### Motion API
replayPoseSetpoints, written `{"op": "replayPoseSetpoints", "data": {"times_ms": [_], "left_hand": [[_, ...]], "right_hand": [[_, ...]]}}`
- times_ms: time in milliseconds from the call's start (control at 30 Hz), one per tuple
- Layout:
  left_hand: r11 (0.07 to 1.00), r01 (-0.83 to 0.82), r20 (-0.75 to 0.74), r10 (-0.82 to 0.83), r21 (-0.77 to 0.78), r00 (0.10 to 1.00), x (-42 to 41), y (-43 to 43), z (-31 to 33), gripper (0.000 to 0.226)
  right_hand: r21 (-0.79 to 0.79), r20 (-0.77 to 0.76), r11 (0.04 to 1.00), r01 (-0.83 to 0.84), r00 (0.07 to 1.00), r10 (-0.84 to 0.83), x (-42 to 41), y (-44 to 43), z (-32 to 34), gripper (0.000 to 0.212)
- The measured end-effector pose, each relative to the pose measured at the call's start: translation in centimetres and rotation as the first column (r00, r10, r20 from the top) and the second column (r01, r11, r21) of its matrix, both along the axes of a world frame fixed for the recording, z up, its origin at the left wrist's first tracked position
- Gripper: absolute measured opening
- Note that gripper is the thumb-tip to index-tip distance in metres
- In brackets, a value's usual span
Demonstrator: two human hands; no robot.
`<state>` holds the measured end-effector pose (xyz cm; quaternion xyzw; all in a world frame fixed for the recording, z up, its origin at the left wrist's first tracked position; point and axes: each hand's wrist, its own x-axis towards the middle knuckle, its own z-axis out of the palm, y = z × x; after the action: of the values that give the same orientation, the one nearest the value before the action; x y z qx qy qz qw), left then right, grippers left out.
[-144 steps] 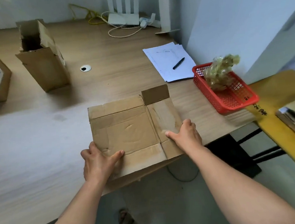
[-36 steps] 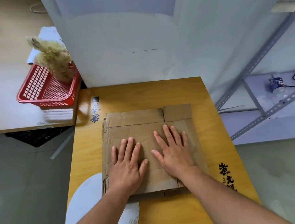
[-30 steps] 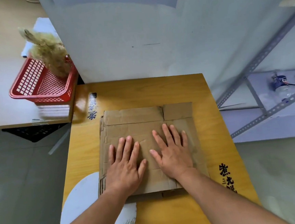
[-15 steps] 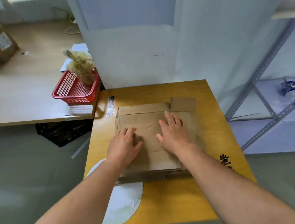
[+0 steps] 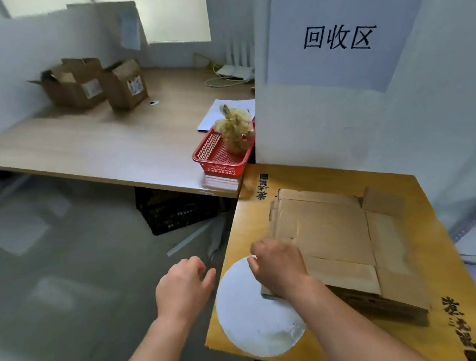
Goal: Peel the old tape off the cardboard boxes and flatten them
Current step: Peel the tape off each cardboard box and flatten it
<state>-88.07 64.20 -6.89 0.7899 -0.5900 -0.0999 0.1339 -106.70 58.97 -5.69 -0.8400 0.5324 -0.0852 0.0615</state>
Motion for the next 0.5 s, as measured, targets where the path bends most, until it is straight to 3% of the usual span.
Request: {"op": "replayPoseSetpoints", "data": {"times_ms": [267,500], "left_hand": [[0.982,-0.164,0.031,0.168,-0.092,0.985,17.4,-0.8,1.9,0.031],[0.950,-0.305,0.071,0.309,-0.061,0.948,32.7,-0.3,1.9,0.034]], "right_hand": [[-0.042,-0.047,0.983,-0.178,0.983,0.176,18.3,-2.9,2.7,0.028],[-0.028,-0.049,0.960,-0.277,0.960,0.275,34.2,-4.7,3.6,0.027]]}}
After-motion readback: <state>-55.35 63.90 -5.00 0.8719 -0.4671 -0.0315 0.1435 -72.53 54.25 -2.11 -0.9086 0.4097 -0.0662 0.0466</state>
